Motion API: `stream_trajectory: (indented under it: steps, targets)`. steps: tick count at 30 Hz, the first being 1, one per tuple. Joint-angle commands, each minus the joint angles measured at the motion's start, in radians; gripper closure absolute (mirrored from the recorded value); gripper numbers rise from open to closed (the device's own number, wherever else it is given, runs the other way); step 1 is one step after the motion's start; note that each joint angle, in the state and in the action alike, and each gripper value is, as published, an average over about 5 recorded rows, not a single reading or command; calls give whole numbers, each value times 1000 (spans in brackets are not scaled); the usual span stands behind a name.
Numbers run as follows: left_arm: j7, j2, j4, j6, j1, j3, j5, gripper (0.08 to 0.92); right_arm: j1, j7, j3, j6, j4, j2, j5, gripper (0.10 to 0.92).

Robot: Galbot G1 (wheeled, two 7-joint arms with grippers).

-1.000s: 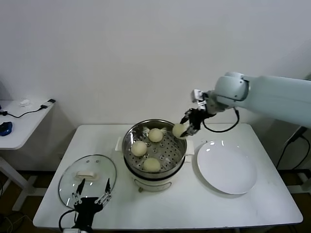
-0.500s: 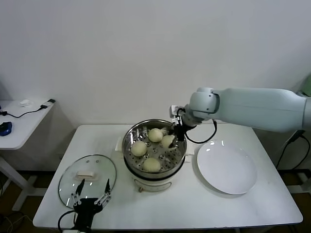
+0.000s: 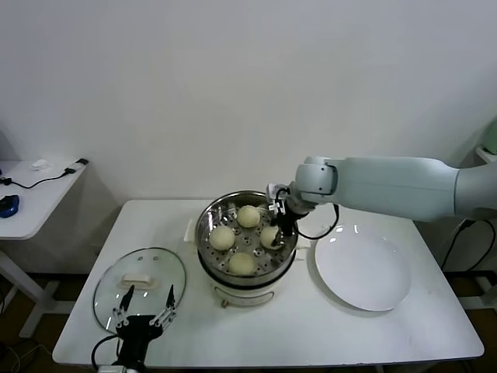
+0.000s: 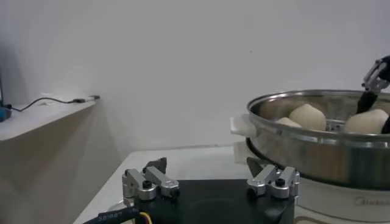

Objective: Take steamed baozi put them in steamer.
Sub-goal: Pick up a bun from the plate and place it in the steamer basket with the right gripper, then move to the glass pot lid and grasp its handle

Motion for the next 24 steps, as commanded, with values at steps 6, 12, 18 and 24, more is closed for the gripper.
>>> stream_trajectory:
  steps: [6,12,18,24]
  targets:
    - [1,-2,0,3,2,0,-1,177,-12,-67,66,95,-36,-12,-48,344]
    - [0,-1,-5,-6,9,0,-1,177,4,-132,189,172,-58,-89,36,215]
    - [-7,1,-5,-4,8,-9,-18,177,-136,51,478,233,-80,-218,90,203]
    - [-14,6,-2,-50,0,-19,-64,177,-500,543,935,273,-36,-360,5,203]
